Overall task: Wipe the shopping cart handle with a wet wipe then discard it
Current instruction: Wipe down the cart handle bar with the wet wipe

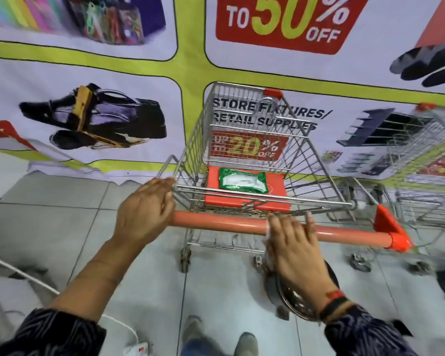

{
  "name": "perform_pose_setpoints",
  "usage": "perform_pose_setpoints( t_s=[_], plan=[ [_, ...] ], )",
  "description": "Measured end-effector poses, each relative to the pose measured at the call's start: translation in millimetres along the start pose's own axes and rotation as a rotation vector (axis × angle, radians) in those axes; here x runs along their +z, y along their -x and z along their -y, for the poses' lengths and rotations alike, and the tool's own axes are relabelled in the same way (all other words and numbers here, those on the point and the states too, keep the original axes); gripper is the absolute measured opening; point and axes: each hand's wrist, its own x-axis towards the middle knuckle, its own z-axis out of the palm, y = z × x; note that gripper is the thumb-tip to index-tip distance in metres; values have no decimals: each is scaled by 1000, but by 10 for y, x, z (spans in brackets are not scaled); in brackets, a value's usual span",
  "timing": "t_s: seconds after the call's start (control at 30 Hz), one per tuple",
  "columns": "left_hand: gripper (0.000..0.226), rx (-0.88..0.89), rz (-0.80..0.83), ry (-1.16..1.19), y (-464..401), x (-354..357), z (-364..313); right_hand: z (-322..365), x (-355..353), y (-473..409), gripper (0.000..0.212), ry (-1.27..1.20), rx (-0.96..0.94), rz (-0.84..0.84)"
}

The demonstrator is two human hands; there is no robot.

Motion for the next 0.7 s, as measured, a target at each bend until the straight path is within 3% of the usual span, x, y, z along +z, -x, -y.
perform_pose_setpoints(
  t_s=[0.2, 0.3, 0.37, 0.5, 0.57, 0.67, 0.7],
  plan=[
    [53, 14, 9, -54, -5, 28, -56, -1134, 34, 461, 59, 118, 162, 12],
    [44, -34, 23, -80, 13, -27, -55, -1441, 80, 505, 39, 160, 144, -45],
    [44, -39, 57, -84, 12, -64, -75, -1521, 103, 482, 37, 147, 63, -50],
    [51, -62, 137, -132, 6, -130, -186, -1608, -4, 460, 46, 9, -107, 0],
    [59, -74, 145, -190, 12, -94, -345, -1658, -41, 440, 39, -99, -91, -41],
    [59, 59, 185, -202, 48, 177, -920, -1626, -71, 410, 24, -530, 149, -208],
    [57, 140, 199, -182, 70, 311, -1169, -1595, -84, 383, 29, -671, 280, -295]
  ],
)
